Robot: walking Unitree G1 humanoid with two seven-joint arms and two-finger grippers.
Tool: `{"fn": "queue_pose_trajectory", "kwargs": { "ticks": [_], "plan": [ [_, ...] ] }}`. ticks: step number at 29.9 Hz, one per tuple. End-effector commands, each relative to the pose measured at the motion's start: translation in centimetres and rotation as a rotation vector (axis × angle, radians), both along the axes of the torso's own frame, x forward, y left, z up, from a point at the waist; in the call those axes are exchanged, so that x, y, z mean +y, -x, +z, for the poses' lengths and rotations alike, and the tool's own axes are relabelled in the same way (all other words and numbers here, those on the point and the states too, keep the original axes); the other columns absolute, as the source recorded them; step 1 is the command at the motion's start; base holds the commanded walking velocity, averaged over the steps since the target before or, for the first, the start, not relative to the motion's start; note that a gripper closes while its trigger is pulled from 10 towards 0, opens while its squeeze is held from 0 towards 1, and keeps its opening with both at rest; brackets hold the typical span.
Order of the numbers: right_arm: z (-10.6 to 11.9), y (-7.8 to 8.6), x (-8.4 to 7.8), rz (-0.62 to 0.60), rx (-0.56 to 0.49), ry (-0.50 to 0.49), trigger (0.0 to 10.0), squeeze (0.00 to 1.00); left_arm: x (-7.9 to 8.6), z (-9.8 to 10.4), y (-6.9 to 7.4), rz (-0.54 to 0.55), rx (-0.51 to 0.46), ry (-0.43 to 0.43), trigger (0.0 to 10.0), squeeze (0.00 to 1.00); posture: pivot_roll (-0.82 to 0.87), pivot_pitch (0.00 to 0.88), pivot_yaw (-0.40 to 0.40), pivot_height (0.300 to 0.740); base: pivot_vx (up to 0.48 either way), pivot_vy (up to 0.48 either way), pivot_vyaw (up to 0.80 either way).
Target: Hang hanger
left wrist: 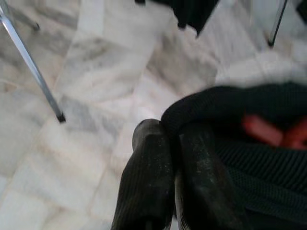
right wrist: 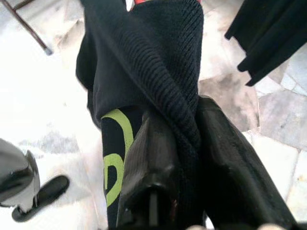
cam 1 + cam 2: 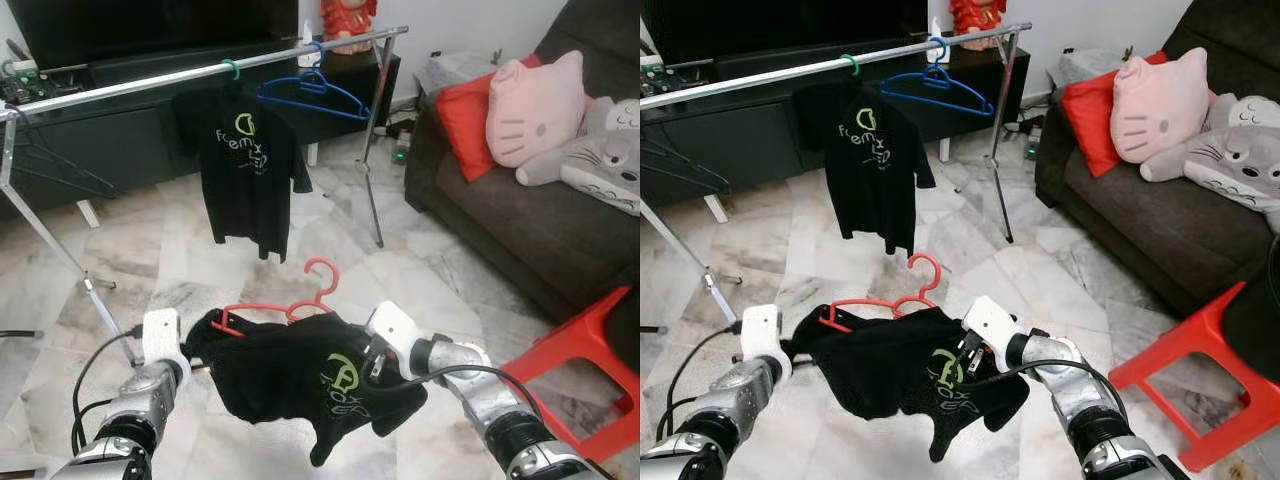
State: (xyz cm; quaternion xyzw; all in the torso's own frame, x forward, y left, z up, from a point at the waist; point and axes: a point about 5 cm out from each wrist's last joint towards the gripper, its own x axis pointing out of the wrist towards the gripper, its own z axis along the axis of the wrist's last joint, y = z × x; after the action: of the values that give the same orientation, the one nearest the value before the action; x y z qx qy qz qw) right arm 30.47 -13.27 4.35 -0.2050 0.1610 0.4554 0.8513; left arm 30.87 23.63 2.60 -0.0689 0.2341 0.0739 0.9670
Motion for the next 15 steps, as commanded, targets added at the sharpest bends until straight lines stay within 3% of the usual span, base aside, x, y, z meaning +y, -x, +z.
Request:
{"fn": "queue_pose_trajectory", "kwargs": {
  "ticks": [1,7,9,15],
  "plan": [
    [0.1,-0.1,-2.2,-0.048,-0.023,0.052,10.0,0.00,2.6,1.2,0.0,0.115,-0.043,-0.058,0.0,0.00,-0.02,0.000,-0.044,0.740,0.000,0.000,0.00],
    [0.3,-0.2,-2.0,-0.059,-0.014,0.019,10.0,0.00,4.7,1.5,0.6,0.307,-0.060,-0.058,0.0,0.00,-0.02,0.000,-0.044,0.740,0.000,0.000,0.00],
    [0.4,-0.2,-2.0,-0.061,-0.017,0.021,10.0,0.00,4.8,1.5,0.7,0.317,-0.053,-0.068,0.0,0.00,-0.02,0.000,-0.044,0.740,0.000,0.000,0.00],
    [0.7,-0.3,-2.0,-0.068,-0.026,-0.011,10.0,0.00,6.0,0.0,2.3,0.463,0.053,-0.072,0.0,0.00,-0.02,0.000,-0.048,0.740,0.000,0.000,0.00]
  ]
}}
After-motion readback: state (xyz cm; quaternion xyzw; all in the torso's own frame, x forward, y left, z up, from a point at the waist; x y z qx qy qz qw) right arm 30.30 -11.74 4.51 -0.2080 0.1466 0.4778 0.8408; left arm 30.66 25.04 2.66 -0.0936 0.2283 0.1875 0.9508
